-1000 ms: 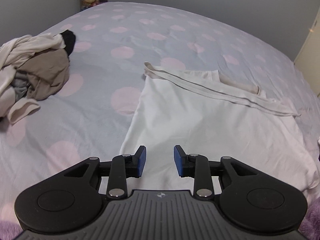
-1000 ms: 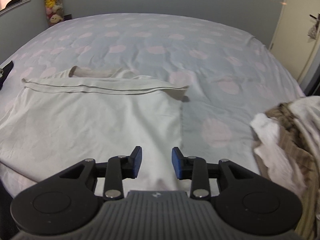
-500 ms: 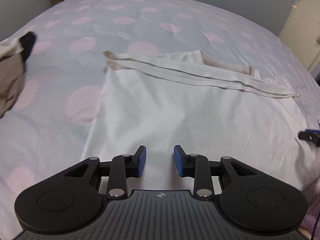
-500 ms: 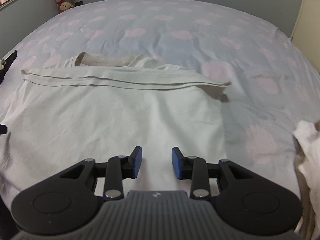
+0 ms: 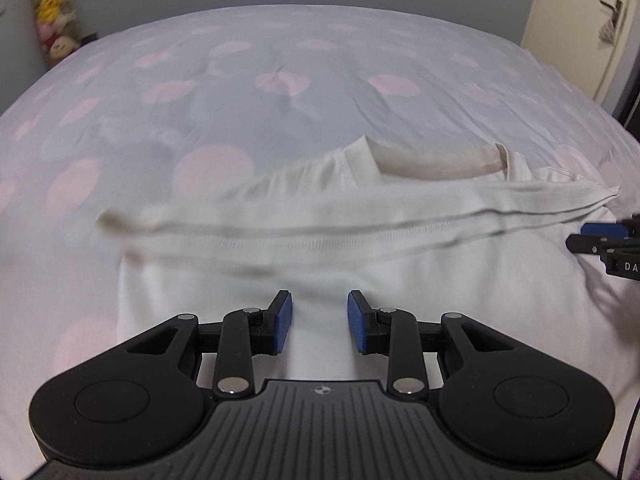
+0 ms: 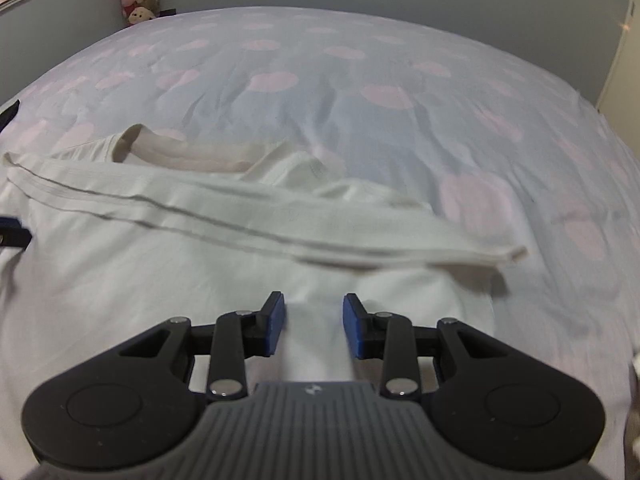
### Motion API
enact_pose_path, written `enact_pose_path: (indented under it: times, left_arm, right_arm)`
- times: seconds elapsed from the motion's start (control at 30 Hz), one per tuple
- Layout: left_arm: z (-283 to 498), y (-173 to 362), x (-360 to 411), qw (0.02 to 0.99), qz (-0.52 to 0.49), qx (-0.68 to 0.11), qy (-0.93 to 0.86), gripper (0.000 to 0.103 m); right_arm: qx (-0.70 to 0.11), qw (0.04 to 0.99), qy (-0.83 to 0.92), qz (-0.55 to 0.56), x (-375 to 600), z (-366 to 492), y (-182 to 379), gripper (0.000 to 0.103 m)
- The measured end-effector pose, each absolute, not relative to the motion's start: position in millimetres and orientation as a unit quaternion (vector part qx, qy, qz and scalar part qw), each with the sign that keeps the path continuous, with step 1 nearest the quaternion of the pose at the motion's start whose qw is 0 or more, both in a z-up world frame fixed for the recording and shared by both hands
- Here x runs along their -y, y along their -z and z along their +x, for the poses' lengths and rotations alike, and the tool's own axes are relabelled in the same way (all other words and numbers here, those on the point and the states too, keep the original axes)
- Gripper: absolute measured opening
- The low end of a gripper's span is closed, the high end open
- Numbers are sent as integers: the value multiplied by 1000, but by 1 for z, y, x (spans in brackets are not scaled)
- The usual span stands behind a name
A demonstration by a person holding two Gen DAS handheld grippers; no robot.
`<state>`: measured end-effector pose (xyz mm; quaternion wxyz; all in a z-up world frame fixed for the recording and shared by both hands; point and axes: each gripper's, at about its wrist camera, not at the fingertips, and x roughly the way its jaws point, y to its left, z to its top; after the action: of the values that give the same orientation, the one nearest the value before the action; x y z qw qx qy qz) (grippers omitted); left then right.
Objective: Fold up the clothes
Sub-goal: 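Release the T-shirt from both grippers and move them over the folded shirt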
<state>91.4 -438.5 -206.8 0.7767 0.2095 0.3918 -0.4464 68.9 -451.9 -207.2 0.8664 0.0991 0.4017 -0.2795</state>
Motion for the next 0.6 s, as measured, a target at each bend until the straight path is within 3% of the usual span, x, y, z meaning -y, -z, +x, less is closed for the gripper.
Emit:
enact_pose_path:
  times: [0.6]
  left_arm:
    - [141,200,519,798,193,-346,454,28]
  right_arm:
    - [-364,879,291,103,520,147,199,38]
